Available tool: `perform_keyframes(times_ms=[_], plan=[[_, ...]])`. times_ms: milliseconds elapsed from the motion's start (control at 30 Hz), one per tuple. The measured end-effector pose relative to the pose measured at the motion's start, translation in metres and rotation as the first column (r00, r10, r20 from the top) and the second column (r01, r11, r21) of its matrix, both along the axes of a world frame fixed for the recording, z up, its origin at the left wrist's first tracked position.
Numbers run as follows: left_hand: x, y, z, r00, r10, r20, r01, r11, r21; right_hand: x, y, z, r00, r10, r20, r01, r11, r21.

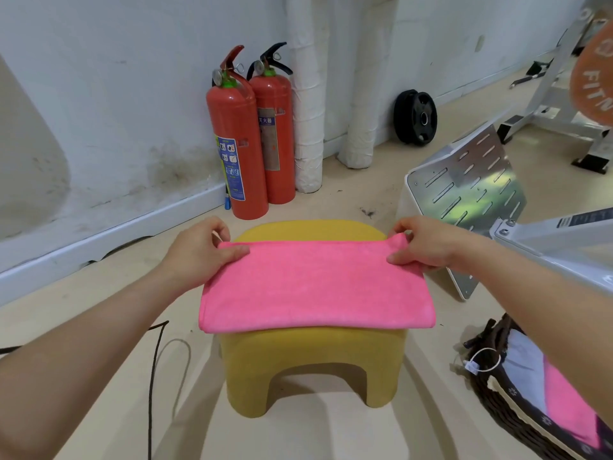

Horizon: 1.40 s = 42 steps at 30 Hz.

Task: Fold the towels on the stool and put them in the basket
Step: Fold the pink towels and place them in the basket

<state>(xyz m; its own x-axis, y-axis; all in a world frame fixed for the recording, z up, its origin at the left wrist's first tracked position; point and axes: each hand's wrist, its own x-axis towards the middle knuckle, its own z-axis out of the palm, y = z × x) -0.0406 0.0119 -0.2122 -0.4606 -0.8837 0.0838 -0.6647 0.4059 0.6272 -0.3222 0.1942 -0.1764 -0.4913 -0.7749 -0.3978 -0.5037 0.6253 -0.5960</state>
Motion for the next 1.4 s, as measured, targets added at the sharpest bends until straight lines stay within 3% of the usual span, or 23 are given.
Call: perform_keyframes(times_ms=[67, 167, 267, 333, 433, 500, 600, 667, 767, 867, 967, 1067, 1167, 1233, 1300, 1400], plan=[[0.006, 0.000, 0.002, 0.990, -0.001, -0.144, 0.038, 0.968, 0.249, -0.001, -0.001, 0.006, 1.000, 0.003, -0.022, -0.003, 1.000, 0.015], [0.014, 0.005, 0.006, 0.974, -0.023, -0.227, 0.138, 0.851, 0.507, 0.000, -0.014, 0.006, 0.910, -0.045, -0.413, -0.008, 0.992, -0.127], [0.018, 0.009, 0.010, 0.985, -0.056, -0.162, 0.135, 0.835, 0.534, 0.008, -0.028, -0.003, 0.763, -0.269, -0.587, -0.035, 0.891, -0.453], [0.021, 0.012, 0.013, 0.993, -0.122, 0.008, 0.103, 0.874, 0.475, 0.022, -0.035, -0.010, 0.750, -0.235, -0.618, -0.160, 0.842, -0.515], [0.026, 0.017, 0.017, 0.966, -0.190, 0.174, 0.097, 0.893, 0.439, 0.055, -0.040, -0.022, 0.765, 0.152, -0.625, -0.384, 0.888, -0.254], [0.030, 0.019, 0.018, 0.971, -0.182, 0.157, 0.096, 0.893, 0.440, 0.073, -0.038, -0.031, 0.762, 0.360, -0.538, -0.442, 0.897, -0.026], [0.033, 0.018, 0.015, 0.997, -0.053, 0.051, 0.029, 0.920, 0.391, 0.086, -0.033, -0.039, 0.745, 0.463, -0.480, -0.404, 0.886, 0.227], [0.034, 0.018, 0.010, 0.993, 0.077, -0.089, -0.032, 0.904, 0.426, 0.091, -0.031, -0.039, 0.749, 0.455, -0.481, -0.381, 0.890, 0.249], [0.031, 0.024, 0.011, 0.932, 0.214, -0.292, 0.010, 0.792, 0.610, 0.104, -0.030, -0.037, 0.757, 0.442, -0.481, -0.352, 0.896, 0.269], [0.031, 0.028, 0.019, 0.926, 0.202, -0.318, 0.062, 0.751, 0.657, 0.116, -0.030, -0.029, 0.710, 0.443, -0.547, -0.296, 0.893, 0.338], [0.035, 0.033, 0.020, 0.922, 0.164, -0.350, 0.117, 0.744, 0.658, 0.127, -0.032, -0.018, 0.587, 0.437, -0.682, -0.248, 0.899, 0.362], [0.033, 0.043, 0.014, 0.864, 0.274, -0.422, 0.052, 0.786, 0.616, 0.134, -0.029, -0.025, 0.490, 0.421, -0.764, -0.514, 0.847, 0.137], [0.028, 0.055, 0.011, 0.777, 0.387, -0.497, 0.011, 0.781, 0.625, 0.140, -0.027, -0.038, 0.592, 0.539, -0.599, -0.661, 0.750, 0.022], [0.027, 0.059, 0.014, 0.829, 0.290, -0.479, 0.091, 0.774, 0.627, 0.141, -0.028, -0.046, 0.663, 0.561, -0.496, -0.617, 0.784, 0.063], [0.030, 0.059, 0.020, 0.920, 0.064, -0.387, 0.201, 0.769, 0.607, 0.144, -0.030, -0.048, 0.692, 0.547, -0.472, -0.579, 0.811, 0.091], [0.035, 0.058, 0.026, 0.953, -0.144, -0.268, 0.285, 0.729, 0.622, 0.151, -0.032, -0.045, 0.721, 0.528, -0.448, -0.546, 0.832, 0.101]])
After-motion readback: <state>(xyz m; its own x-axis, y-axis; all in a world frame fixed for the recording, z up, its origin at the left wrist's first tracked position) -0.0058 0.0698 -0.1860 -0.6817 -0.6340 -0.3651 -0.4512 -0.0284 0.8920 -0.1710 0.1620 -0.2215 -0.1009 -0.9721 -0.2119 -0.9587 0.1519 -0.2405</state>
